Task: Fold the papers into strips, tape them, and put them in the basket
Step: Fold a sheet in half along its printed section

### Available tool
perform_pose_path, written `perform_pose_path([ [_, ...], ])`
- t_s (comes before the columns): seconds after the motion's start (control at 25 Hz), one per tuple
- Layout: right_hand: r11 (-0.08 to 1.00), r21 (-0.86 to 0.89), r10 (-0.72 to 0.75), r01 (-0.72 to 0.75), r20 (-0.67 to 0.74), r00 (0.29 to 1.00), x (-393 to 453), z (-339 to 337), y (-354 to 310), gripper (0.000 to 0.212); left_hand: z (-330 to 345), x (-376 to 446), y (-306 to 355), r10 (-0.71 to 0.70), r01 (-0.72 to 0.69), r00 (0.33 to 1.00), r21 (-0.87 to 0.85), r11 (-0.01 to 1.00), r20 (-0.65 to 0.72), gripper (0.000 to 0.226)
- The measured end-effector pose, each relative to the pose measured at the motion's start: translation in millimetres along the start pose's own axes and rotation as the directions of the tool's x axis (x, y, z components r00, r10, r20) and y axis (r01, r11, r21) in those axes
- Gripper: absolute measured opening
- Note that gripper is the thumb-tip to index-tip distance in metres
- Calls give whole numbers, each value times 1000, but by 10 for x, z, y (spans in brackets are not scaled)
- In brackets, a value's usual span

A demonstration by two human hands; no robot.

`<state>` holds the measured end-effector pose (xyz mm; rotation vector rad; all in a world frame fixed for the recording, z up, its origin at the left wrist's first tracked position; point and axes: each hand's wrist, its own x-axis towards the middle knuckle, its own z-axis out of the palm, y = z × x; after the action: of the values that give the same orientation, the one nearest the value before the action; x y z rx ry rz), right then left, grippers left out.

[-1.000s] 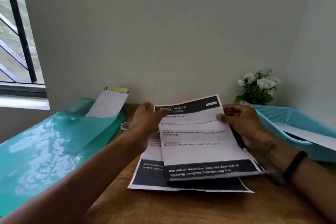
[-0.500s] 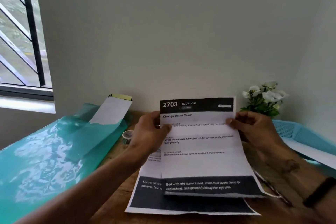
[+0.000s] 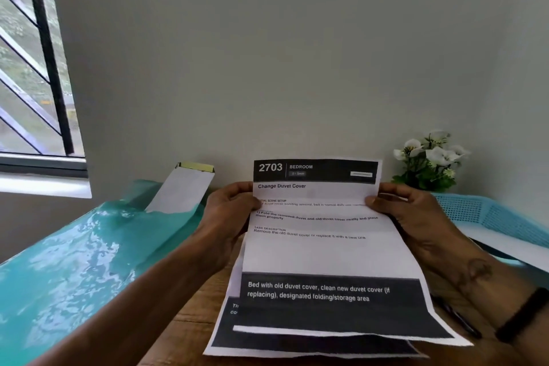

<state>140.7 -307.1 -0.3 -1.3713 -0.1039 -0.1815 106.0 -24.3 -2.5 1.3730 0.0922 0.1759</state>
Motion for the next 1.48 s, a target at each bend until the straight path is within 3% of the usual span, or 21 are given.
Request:
perform_pose_path([
  [0.16,999,6,-37,37,20,999,-2,11,-8,15,10,0,-8,7,-7,999,1,1000,-37,25],
  [0.48,997,12,80,-80,31,996,45,8,11,34,-13,14,-13,24,-28,991,-26,999,-128,26],
  [0.6,984,93,142,-154,125,982,31,-22,-33,31,-33,25,-22,67,-72,985,-26,997,-160,23],
  [0.68,978,55,186,-200,199,962,-5,-23,-58,33,-38,11,-13,91,-96,981,-21,995,-169,24],
  [0.8,984,-80,174,-157,314,933,-49,5,-30,36,-26,-17,11,107,-115,977,-32,993,-183,25],
  [0.96,987,-102,144,-120,276,950,-22,-12,12,55,-33,-25,39,118,-137,976,-93,986,-183,24],
  [1.08,993,-65,109,-98,193,975,-5,-43,24,56,-42,29,32,106,-123,985,-127,984,-134,24],
  [1.16,996,-21,94,-91,151,984,10,-48,28,57,-48,38,21,52,-55,998,-131,990,-22,27],
  [1.28,999,15,50,-52,112,992,9,-26,7,56,-36,49,-46,16,-19,991,23,1000,132,37],
  [1.48,999,-25,48,-44,216,975,-16,-16,-51,51,-41,95,-96,36,-36,996,2,999,78,42],
])
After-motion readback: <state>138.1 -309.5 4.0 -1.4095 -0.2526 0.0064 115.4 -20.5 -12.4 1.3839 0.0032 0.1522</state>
